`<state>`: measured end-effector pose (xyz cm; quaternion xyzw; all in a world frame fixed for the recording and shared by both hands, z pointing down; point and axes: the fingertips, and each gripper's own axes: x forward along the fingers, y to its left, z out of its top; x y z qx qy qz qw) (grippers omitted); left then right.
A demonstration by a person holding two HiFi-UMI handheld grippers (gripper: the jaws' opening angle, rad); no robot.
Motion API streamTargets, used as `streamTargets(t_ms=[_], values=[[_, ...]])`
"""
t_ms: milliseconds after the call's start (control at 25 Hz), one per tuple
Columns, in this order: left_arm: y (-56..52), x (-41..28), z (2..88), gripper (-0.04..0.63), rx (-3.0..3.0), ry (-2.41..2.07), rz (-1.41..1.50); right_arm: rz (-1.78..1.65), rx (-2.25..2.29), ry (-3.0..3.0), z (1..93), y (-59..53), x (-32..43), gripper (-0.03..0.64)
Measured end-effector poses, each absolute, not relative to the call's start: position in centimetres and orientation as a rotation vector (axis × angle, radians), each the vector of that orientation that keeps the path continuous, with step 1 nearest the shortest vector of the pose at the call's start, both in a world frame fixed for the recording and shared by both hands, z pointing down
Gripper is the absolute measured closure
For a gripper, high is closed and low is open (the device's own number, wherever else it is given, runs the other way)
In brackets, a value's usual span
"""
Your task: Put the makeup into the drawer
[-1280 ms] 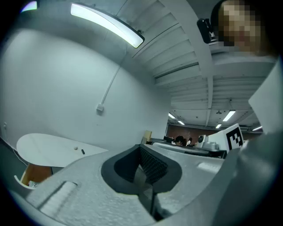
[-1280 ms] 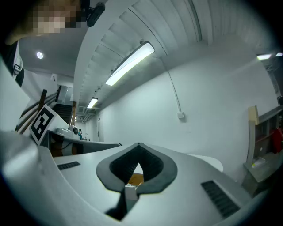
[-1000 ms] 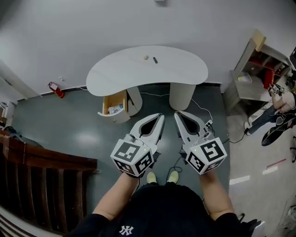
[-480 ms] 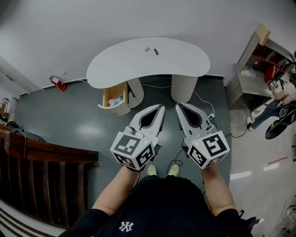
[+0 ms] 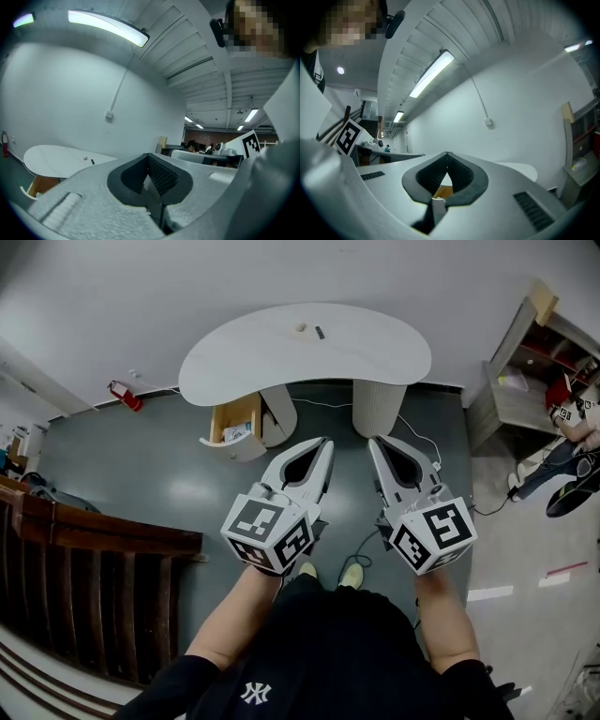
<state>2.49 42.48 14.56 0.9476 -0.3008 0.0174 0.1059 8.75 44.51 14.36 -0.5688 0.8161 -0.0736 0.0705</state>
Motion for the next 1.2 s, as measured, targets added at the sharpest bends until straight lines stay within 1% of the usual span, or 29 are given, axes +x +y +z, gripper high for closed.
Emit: streamTargets(t_ms=[320,600,1200], values=[[41.7,3.8,14.9,0.586,2.783,-0.917,0.069,-0.224,-1.677,2.473,14.6,43.7,9.8,0.601],[38.4,4.7,16.1,0.586,2.771,-0.907,0.081,-0.247,-1.686,2.487,15.8,40.4,10.2,0.601],[21.6,5.9,18.0,0.586,2.801,-0.796,0.128,-0.306,-1.813,2.438,17.9,24.3,10.1,0.601]])
